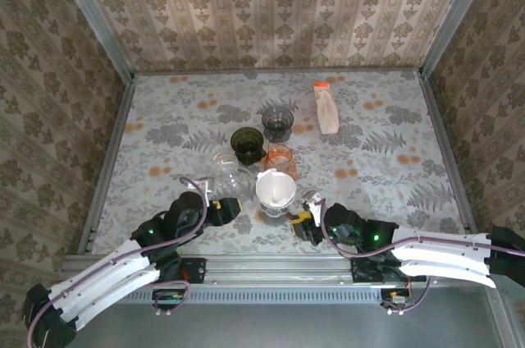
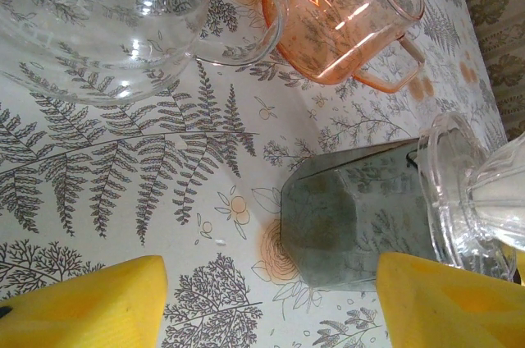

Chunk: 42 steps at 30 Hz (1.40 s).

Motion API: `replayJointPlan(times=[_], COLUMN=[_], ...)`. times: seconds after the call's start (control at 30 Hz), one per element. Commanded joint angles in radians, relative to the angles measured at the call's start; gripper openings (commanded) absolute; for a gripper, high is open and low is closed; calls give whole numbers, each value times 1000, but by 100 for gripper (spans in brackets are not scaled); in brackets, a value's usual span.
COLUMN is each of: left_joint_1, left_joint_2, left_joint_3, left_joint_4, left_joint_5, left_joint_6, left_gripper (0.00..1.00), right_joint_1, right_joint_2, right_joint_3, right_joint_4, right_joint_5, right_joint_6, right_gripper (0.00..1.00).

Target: Place the coffee filter in the dripper

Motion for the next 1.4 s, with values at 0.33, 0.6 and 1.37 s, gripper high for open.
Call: replayJointPlan(times=[0.33, 0.6, 1.37], left_joint_1=[11, 12, 22], left_joint_2=[-1, -1, -1], left_joint_3=[-10, -9, -18], left_joint_4=[28, 31, 62], left_joint_5=[16, 19, 50], left_joint_6=[-13, -8, 2], left_gripper=[69, 70, 70], right_joint_1=[48, 89, 93], right_joint_2=[-6, -23, -26], right_joint_3=[64, 92, 168], right_joint_4=[-117, -196, -512], right_joint_5=[171, 316, 634], right_joint_6=[4, 35, 284], right_gripper=[25, 22, 21])
